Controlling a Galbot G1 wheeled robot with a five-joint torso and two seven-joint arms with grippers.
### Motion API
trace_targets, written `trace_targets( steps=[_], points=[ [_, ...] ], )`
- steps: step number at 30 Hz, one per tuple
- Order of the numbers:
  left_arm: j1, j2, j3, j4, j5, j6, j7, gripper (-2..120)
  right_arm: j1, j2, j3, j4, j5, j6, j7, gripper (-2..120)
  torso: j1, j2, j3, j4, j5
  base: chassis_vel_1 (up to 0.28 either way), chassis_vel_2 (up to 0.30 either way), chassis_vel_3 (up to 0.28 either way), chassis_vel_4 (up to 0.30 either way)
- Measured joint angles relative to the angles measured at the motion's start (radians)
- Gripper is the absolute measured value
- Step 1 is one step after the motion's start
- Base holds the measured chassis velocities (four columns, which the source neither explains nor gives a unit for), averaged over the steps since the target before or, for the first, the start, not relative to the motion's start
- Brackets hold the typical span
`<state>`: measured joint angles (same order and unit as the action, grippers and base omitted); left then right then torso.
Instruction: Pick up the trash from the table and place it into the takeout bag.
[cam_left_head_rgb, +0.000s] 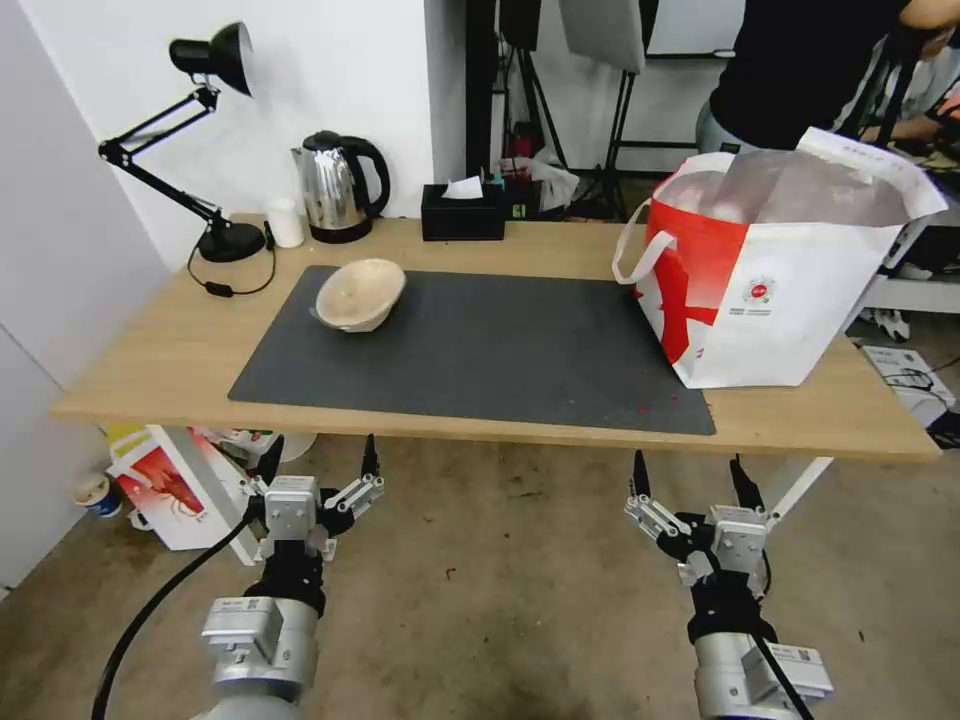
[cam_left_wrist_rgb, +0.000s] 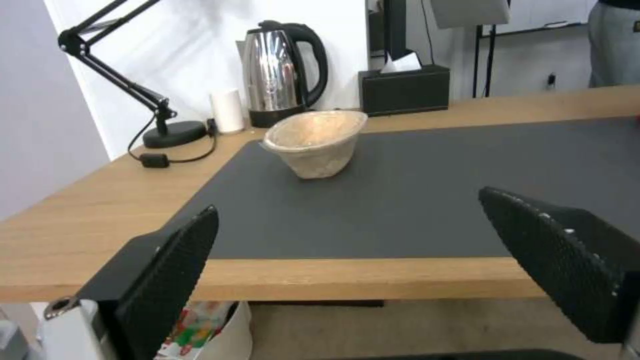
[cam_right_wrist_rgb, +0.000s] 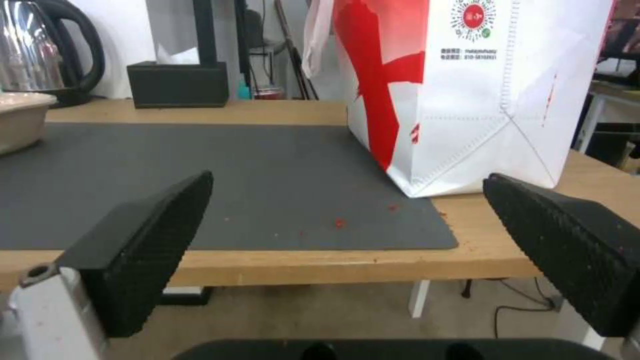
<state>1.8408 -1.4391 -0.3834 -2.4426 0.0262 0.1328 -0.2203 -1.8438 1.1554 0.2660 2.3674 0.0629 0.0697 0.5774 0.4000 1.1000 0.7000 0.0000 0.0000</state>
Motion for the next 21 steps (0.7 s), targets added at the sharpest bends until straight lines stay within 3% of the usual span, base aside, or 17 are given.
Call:
trace_targets(
  steps=[21],
  points=[
    [0.001,0.004,-0.003,-0.005,-0.001,0.000,0.000,98,-0.007,-0.002,0.003,-0.001,-0.004,-0.010,0.002,100,0.000,0.000,0.000,0.0000,0.0000,0.000,0.000,0.000,0.000]
  ],
)
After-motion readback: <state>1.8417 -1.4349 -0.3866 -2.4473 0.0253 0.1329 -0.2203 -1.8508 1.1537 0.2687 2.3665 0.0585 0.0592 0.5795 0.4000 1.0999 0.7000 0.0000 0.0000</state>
